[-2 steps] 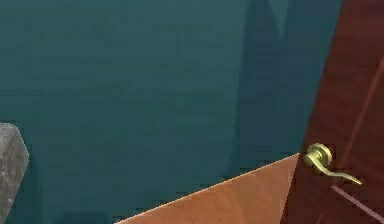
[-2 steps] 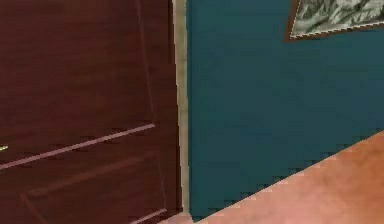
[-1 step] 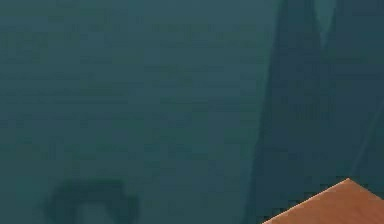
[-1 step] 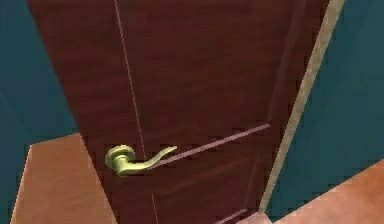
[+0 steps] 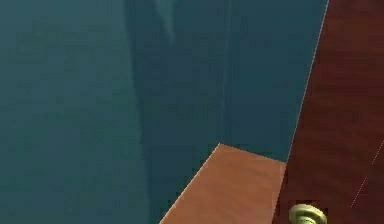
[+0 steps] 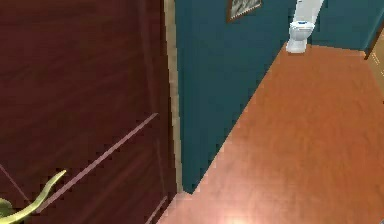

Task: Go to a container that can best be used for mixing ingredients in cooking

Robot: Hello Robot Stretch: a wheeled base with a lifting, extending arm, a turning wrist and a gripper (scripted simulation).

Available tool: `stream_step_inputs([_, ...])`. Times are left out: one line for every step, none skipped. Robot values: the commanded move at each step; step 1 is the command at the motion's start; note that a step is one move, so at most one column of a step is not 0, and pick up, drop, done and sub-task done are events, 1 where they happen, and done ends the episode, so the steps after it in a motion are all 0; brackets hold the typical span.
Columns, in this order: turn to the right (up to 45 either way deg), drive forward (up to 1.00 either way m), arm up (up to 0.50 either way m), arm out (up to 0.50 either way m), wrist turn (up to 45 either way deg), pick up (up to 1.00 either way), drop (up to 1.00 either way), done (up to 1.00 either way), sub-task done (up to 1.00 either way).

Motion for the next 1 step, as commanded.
stream_step_inputs([0.0, 0.45, 0.0, 0.0, 0.0, 0.0, 0.0, 0.0, 0.0])
